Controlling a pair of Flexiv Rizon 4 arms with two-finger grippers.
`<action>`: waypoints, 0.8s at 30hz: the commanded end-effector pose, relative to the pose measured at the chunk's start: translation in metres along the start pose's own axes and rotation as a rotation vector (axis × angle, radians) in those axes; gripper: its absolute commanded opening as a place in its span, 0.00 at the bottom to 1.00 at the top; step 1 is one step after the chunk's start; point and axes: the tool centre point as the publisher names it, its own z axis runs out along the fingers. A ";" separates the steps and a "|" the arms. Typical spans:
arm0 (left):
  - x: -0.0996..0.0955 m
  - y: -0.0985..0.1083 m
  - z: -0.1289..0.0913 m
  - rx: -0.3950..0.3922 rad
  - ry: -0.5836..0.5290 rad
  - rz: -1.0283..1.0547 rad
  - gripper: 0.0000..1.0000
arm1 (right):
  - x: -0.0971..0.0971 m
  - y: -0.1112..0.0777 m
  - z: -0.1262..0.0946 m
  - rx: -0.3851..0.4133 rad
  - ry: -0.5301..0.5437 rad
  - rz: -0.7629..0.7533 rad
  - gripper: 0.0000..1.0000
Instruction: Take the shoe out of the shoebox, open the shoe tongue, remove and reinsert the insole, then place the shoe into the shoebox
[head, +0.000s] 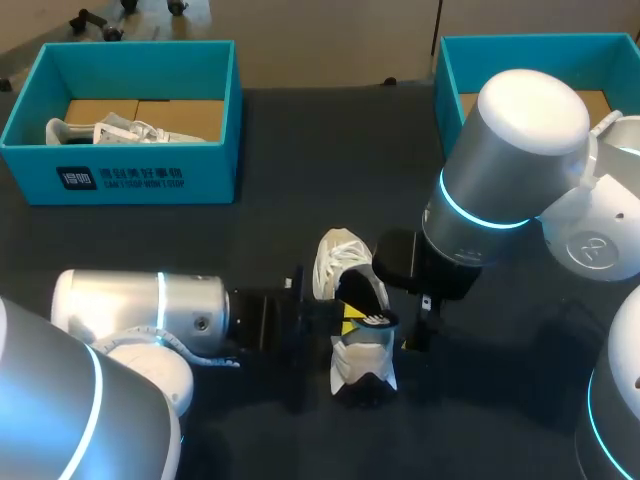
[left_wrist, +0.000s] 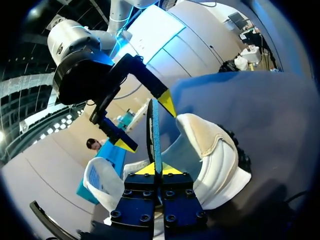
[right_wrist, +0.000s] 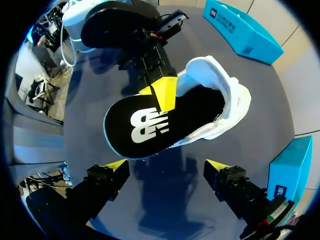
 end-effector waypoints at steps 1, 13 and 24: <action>0.003 -0.001 -0.002 -0.027 -0.009 0.044 0.00 | 0.001 0.000 0.001 0.000 -0.002 0.001 1.00; -0.003 0.010 0.000 -0.064 -0.024 0.030 0.00 | 0.001 0.000 0.001 0.000 -0.002 0.001 1.00; 0.002 -0.011 -0.010 0.005 0.009 -0.004 0.31 | 0.001 0.000 0.001 0.000 -0.002 0.001 1.00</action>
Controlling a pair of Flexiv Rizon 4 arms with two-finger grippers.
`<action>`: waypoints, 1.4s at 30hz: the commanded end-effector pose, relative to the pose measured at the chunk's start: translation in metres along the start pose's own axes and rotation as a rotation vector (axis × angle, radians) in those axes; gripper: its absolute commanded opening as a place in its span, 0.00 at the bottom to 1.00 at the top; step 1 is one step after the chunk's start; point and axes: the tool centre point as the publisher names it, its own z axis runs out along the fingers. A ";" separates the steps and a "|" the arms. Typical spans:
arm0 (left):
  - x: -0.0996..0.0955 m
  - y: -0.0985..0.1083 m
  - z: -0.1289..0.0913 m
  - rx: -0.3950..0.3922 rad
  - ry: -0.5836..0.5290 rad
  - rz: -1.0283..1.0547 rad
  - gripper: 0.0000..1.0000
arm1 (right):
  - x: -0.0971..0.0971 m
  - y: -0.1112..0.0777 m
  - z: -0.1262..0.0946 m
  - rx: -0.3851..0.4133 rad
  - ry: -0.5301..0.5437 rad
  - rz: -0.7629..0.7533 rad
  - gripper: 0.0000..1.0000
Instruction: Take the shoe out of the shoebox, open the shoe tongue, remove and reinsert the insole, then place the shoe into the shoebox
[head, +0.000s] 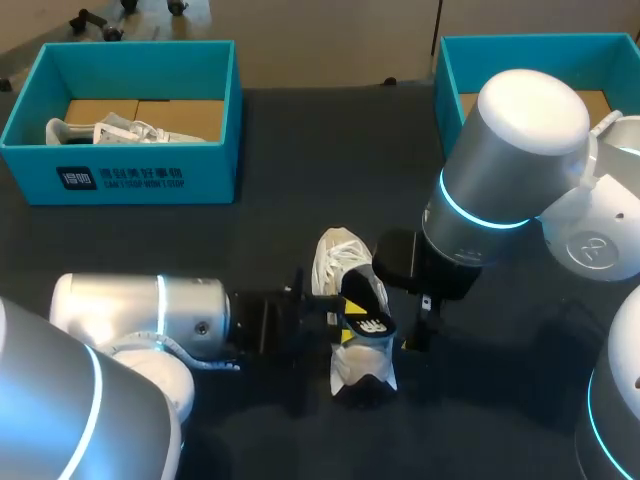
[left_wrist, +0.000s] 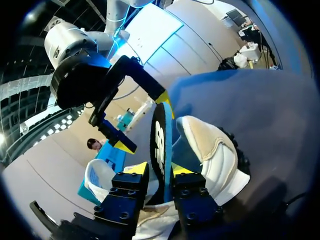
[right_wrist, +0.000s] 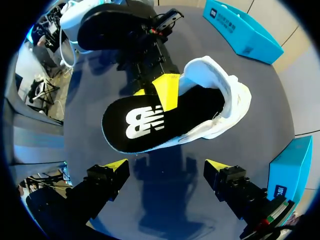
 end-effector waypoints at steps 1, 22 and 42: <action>0.000 -0.008 -0.010 0.013 0.007 -0.003 0.31 | 0.001 0.000 0.001 0.000 -0.002 0.001 1.00; 0.007 -0.012 -0.001 0.017 0.002 0.069 0.00 | 0.001 0.000 0.001 0.000 -0.002 0.001 1.00; -0.004 0.011 0.005 -0.030 0.022 0.039 0.00 | 0.001 0.000 0.001 0.000 -0.002 0.001 1.00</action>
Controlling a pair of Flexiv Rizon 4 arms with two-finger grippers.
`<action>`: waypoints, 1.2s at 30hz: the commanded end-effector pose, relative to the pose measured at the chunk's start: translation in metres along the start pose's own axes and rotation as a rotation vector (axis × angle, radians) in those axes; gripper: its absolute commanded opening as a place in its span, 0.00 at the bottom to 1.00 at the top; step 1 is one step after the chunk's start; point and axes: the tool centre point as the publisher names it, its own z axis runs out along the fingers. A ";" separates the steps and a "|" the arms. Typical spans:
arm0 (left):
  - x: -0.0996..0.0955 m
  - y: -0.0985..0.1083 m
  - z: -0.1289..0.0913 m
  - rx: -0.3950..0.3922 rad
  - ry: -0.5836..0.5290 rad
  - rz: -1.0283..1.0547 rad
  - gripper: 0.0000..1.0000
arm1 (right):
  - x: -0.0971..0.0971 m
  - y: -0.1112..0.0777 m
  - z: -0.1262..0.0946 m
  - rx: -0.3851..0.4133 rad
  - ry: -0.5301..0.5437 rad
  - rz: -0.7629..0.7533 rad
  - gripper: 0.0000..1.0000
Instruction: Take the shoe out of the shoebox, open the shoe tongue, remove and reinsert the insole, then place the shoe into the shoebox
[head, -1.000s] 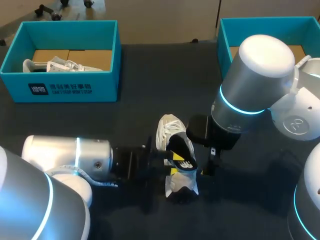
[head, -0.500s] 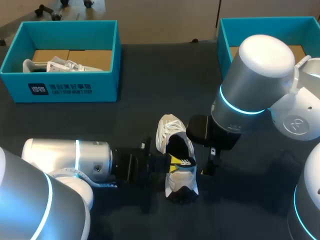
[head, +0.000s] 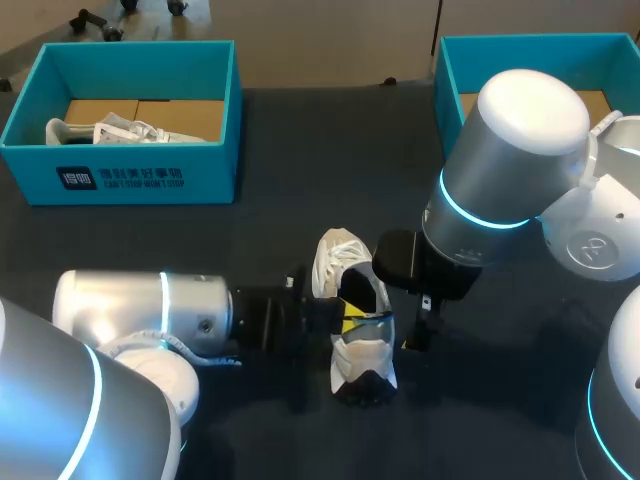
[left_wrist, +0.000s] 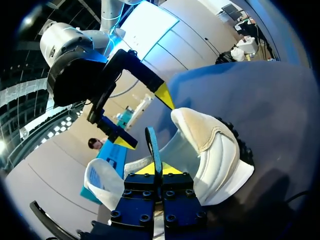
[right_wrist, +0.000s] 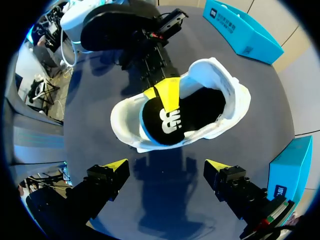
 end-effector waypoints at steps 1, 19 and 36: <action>0.000 0.000 0.000 0.012 0.026 -0.009 0.00 | 0.001 0.000 0.001 0.000 -0.002 0.001 1.00; 0.002 -0.022 -0.011 0.081 0.051 -0.023 0.24 | 0.001 0.000 0.001 0.000 -0.002 0.001 1.00; 0.012 -0.020 -0.008 0.071 0.039 0.042 0.00 | 0.001 0.000 0.001 0.000 -0.002 0.001 1.00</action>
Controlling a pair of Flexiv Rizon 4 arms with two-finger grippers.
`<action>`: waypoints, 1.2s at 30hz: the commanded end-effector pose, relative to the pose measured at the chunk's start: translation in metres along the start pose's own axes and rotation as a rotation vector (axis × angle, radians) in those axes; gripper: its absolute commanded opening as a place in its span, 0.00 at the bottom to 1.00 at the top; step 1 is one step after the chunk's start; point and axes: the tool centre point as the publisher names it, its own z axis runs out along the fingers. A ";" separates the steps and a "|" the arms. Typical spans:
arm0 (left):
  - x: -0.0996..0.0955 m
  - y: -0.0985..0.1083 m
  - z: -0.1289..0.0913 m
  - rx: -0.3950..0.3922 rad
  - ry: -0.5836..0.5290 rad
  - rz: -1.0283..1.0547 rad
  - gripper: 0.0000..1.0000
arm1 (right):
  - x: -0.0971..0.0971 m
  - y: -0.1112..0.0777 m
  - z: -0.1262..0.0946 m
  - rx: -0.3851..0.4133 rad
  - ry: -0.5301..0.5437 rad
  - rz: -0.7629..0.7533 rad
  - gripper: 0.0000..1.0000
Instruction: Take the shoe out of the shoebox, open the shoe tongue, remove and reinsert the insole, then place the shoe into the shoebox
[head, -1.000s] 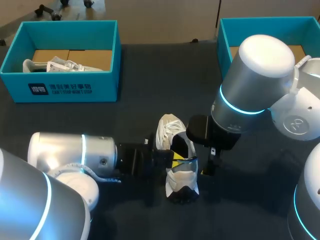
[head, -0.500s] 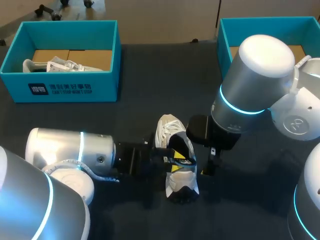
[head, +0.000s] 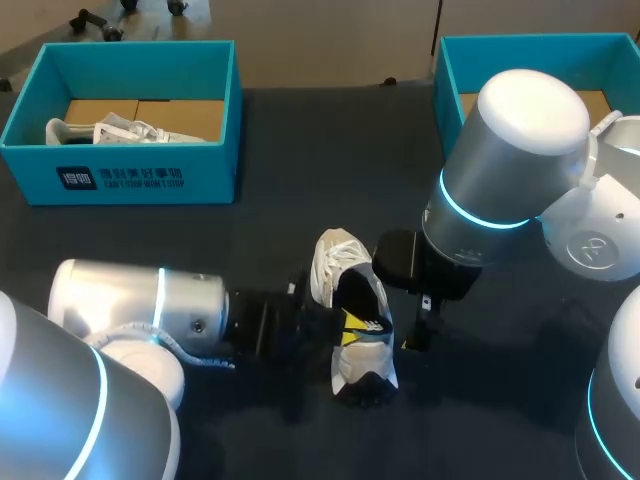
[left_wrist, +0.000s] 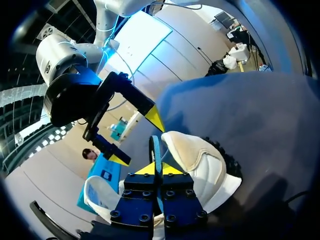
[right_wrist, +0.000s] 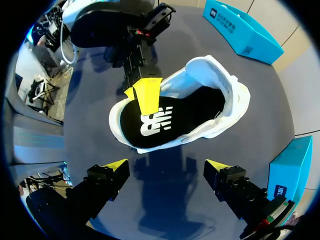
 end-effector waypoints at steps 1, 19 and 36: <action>0.002 0.003 -0.001 -0.022 -0.015 0.019 0.00 | 0.001 0.000 0.001 0.000 -0.002 0.001 1.00; -0.003 0.013 -0.002 -0.067 -0.010 0.003 0.00 | 0.001 0.000 0.001 0.000 -0.002 0.001 1.00; 0.002 -0.009 -0.010 -0.001 0.018 0.010 0.06 | 0.001 0.000 0.001 0.000 -0.002 0.001 1.00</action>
